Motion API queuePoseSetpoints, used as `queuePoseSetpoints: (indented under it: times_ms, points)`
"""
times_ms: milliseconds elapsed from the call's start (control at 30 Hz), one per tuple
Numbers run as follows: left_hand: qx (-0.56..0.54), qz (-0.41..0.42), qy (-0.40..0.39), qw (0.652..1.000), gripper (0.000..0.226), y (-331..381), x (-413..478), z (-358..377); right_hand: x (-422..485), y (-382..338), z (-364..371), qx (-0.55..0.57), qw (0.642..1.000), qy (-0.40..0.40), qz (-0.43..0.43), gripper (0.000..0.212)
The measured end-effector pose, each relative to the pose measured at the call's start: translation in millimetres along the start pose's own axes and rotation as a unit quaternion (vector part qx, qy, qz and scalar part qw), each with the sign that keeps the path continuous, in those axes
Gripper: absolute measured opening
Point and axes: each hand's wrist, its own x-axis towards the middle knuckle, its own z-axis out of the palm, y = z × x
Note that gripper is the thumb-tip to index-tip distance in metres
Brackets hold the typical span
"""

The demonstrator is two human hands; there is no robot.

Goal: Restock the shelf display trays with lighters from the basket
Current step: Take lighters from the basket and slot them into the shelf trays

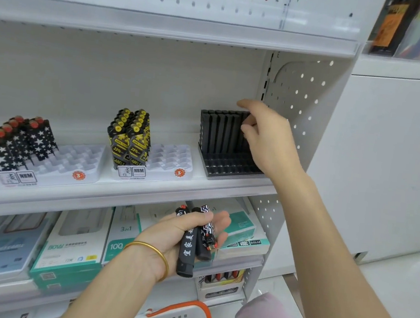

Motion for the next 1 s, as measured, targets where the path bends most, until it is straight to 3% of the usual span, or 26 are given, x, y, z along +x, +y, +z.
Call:
queuePoseSetpoints:
  times_ms: [100,233,333,500,733,1000]
  points:
    - [0.006,0.011,0.001,1.000,0.059,-1.6,-2.0,-6.8,-37.1,-21.8,-8.6,0.064,0.998,0.004,0.001,0.028]
    - [0.021,0.023,0.013,0.999,0.055,-3.5,-8.8,-20.4,-91.4,-40.6,-2.5,0.145,0.966,-0.207,0.061,0.017]
    - [0.016,0.029,0.023,0.999,0.064,-4.2,-16.4,-35.2,-110.2,-41.9,7.3,0.147,0.951,-0.264,0.073,0.006]
    - [0.003,0.034,0.051,0.998,0.051,-0.2,-37.4,-55.2,-123.5,-61.3,23.5,0.091,0.939,-0.331,0.019,0.036]
    - [-0.057,0.054,0.118,0.990,0.032,20.2,-79.5,-92.8,-120.9,-109.1,47.0,0.081,0.941,-0.325,-0.052,0.025]
    - [-0.091,0.120,0.114,0.982,0.048,50.1,-126.4,-122.6,-98.6,-166.0,72.9,0.269,0.920,-0.284,0.000,0.021]
